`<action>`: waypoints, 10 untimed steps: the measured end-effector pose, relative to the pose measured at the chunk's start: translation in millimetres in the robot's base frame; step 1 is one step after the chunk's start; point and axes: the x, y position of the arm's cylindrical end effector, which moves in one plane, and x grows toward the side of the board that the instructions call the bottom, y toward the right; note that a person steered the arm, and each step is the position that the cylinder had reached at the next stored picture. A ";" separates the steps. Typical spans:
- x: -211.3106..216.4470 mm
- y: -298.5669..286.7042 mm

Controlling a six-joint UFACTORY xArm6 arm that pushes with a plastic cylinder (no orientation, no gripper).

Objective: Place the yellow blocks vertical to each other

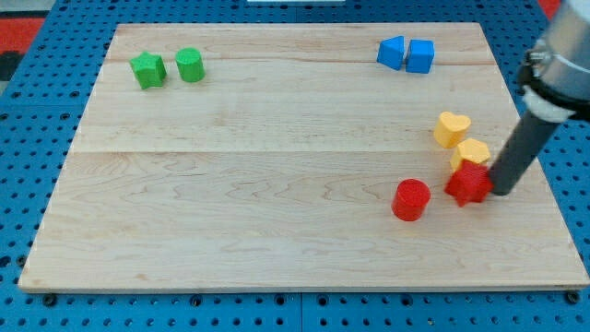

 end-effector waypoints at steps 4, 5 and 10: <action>-14.7 24.3; -61.3 3.3; -129.8 2.1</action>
